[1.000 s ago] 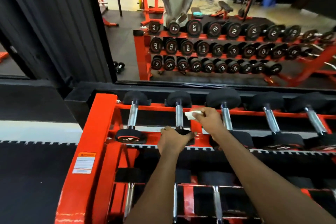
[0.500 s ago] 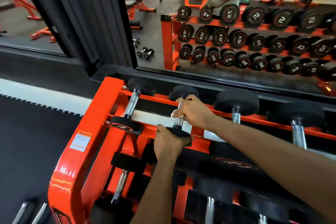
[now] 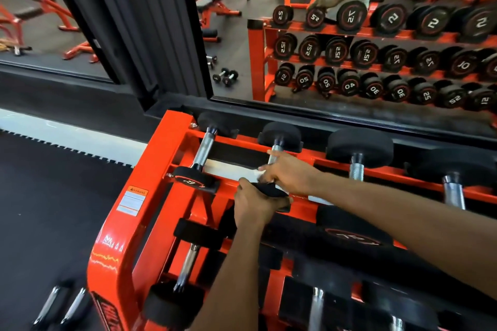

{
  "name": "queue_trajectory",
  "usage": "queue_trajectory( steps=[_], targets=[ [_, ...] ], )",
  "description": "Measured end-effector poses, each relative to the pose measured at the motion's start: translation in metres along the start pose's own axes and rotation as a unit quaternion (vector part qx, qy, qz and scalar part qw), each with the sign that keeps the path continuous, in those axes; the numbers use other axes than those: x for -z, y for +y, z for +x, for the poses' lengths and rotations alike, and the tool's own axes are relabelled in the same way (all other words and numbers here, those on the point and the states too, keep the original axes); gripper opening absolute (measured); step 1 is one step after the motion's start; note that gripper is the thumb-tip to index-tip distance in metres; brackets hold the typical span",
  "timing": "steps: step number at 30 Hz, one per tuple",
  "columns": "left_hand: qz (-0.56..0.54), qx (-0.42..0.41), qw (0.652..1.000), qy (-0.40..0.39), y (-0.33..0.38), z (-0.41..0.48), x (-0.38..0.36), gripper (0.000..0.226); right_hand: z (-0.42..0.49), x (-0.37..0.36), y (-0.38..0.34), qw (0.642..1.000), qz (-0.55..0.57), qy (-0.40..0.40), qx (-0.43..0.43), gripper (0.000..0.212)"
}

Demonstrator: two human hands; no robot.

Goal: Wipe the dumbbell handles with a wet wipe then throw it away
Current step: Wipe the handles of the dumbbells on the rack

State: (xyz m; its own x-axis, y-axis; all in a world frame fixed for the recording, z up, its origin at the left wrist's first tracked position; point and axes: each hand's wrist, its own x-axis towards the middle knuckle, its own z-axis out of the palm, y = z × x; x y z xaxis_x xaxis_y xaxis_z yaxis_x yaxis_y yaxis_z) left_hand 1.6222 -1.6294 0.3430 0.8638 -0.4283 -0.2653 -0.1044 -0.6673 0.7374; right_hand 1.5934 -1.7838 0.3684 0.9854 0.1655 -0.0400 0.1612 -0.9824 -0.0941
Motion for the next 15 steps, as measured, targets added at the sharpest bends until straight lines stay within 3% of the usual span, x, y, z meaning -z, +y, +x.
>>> queue_trajectory(
  steps=[5,8,10,13,15],
  targets=[
    [-0.009,0.001,1.000,-0.008,-0.001,0.002,0.002,0.101,0.009,0.021,0.013,0.991,0.009,0.077,-0.108,0.048],
    [-0.013,-0.004,1.000,-0.006,-0.003,0.002,0.001,0.100,0.001,0.011,-0.004,0.999,0.009,0.023,-0.042,0.048],
    [-0.009,-0.008,1.000,-0.011,-0.002,0.001,0.000,0.098,-0.003,0.013,0.000,0.999,0.017,0.030,-0.028,0.050],
    [-0.005,-0.003,1.000,-0.016,-0.002,0.003,0.003,0.099,0.006,0.029,0.016,0.985,0.007,0.095,-0.141,0.052],
    [0.000,-0.001,1.000,-0.020,-0.002,0.003,0.004,0.102,0.008,0.028,0.010,0.980,-0.030,0.093,-0.173,0.048]
  ],
)
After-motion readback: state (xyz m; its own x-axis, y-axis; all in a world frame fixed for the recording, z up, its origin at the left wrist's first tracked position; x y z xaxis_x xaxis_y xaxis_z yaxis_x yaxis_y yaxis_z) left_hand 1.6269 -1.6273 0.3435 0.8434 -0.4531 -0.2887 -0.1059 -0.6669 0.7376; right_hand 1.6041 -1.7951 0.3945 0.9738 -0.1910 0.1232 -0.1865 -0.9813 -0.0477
